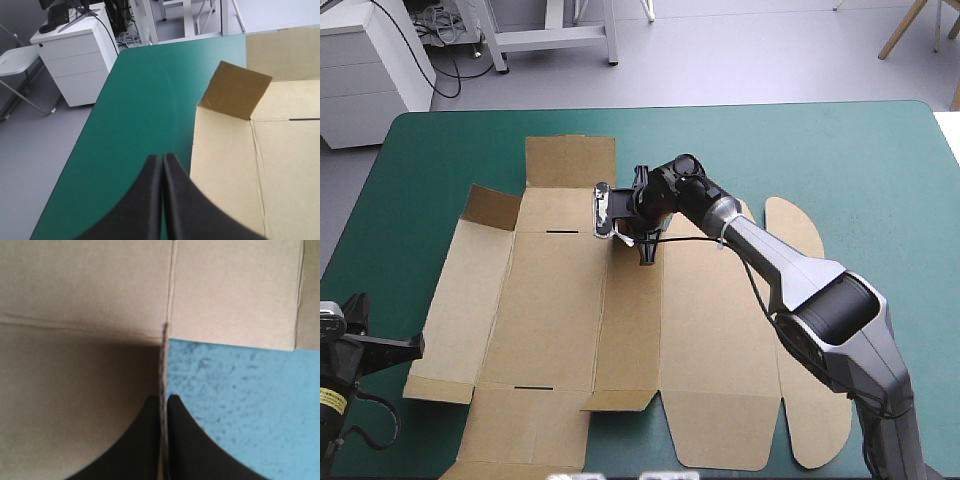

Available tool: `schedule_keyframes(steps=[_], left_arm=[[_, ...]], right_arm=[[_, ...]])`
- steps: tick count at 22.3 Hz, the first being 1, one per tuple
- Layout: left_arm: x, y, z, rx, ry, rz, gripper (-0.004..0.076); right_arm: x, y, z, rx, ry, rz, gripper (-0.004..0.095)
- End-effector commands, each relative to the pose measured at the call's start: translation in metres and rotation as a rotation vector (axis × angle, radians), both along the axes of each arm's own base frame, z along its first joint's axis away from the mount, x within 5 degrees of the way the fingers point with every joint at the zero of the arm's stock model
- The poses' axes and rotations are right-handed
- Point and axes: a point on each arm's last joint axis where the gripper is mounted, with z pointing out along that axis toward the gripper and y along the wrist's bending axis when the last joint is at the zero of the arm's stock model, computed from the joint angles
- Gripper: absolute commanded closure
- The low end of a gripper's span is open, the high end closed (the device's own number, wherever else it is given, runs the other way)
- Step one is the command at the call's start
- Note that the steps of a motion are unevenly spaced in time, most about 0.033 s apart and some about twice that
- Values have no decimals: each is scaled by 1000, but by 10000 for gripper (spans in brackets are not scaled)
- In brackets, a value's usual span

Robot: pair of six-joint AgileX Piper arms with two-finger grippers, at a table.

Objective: Fold the box

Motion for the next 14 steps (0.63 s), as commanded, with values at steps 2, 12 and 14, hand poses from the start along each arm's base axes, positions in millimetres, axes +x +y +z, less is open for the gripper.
schedule_keyframes(steps=[2,12,14], left_arm=[[2,-1,13,11,-83,-20,734],[2,-1,13,8,-83,-21,733],[2,-2,15,19,-103,-33,711]], right_arm=[[-6,1,45,125,-95,-2,680],[-32,-25,117,281,-76,-255,305],[-42,-33,135,326,-57,-315,581]])
